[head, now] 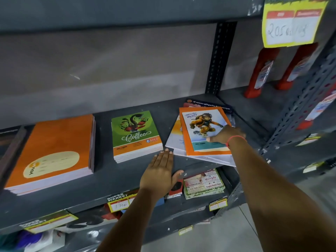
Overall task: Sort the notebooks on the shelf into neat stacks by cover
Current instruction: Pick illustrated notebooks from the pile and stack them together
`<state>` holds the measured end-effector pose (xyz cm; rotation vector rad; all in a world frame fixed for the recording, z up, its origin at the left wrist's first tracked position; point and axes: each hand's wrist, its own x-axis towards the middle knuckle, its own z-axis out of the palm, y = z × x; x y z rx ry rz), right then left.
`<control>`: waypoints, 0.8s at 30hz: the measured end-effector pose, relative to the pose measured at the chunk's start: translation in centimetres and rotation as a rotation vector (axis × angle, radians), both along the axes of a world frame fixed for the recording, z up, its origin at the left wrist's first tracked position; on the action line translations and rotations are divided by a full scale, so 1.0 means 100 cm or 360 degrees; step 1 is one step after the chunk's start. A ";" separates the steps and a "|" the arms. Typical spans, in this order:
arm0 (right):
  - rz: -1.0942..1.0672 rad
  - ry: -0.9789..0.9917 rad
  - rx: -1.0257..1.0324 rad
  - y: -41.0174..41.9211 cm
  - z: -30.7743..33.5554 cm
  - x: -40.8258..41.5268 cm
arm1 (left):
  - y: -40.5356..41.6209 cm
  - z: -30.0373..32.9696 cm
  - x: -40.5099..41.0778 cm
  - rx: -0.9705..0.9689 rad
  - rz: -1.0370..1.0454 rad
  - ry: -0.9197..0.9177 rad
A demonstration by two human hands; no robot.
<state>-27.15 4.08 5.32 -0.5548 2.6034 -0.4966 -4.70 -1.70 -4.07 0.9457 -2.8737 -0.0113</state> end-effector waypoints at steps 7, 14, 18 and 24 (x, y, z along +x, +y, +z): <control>-0.0107 -0.0389 -0.0277 0.017 0.006 -0.013 | -0.003 0.005 -0.002 0.0096 0.0013 -0.0053; -0.0626 -0.1129 -0.1131 0.032 0.020 -0.021 | -0.012 0.017 0.032 0.0278 0.0065 0.0065; -0.0475 -0.1335 -0.1359 0.008 0.032 -0.009 | -0.020 0.012 0.076 0.0205 0.0128 0.0062; -0.0208 -0.1555 -0.1351 -0.054 0.042 0.067 | -0.027 0.016 0.116 0.0144 0.0164 0.0102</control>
